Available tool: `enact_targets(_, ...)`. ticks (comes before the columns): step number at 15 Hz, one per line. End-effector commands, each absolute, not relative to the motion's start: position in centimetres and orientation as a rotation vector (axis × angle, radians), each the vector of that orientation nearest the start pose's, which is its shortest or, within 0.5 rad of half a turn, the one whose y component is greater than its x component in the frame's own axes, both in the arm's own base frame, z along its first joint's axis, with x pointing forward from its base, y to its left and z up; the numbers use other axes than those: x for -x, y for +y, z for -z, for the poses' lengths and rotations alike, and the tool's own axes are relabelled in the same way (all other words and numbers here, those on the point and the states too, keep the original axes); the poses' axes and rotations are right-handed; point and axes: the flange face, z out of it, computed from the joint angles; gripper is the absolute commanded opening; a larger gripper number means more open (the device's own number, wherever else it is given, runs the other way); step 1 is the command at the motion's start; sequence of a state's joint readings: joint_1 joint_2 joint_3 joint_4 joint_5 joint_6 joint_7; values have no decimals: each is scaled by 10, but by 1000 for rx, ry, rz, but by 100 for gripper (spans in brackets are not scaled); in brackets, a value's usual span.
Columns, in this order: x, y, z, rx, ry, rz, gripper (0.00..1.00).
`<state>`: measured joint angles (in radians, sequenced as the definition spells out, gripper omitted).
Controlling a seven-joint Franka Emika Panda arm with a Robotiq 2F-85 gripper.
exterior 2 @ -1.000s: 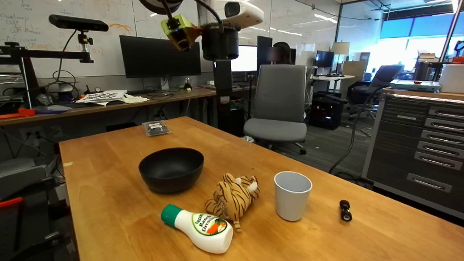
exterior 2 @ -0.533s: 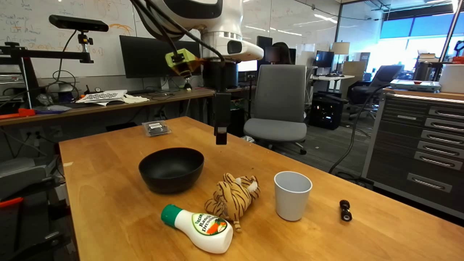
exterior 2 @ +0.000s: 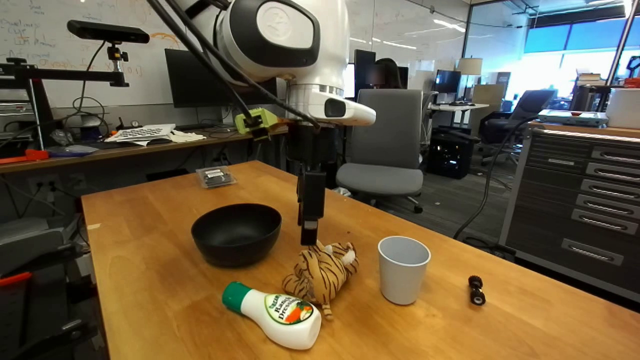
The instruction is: Put the tiger toy in the bowl
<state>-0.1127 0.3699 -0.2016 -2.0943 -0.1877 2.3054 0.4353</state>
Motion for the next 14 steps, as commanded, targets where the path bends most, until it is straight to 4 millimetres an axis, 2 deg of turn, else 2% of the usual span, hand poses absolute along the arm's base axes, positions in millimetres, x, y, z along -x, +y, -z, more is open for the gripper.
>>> enact_targets(1,-549,-182,-225,3220,936,-232,100)
enact_targets(5,-554,-183,-214,3222,916,-252,100)
enact_targets(6,-555,-183,-215,3215,919,-254,75)
enact_targets(7,-556,-183,-215,3214,917,-255,74)
enact_targets(8,-556,-183,-215,3213,915,-253,68)
enact_targets(9,-558,-183,-216,3217,903,-250,43)
enact_targets(10,-558,-183,-216,3217,902,-251,43)
enact_targets(12,-559,-183,-217,3220,893,-245,22)
enact_targets(13,-559,-183,-217,3221,890,-243,15)
enact_targets(14,-559,-183,-217,3222,886,-243,3)
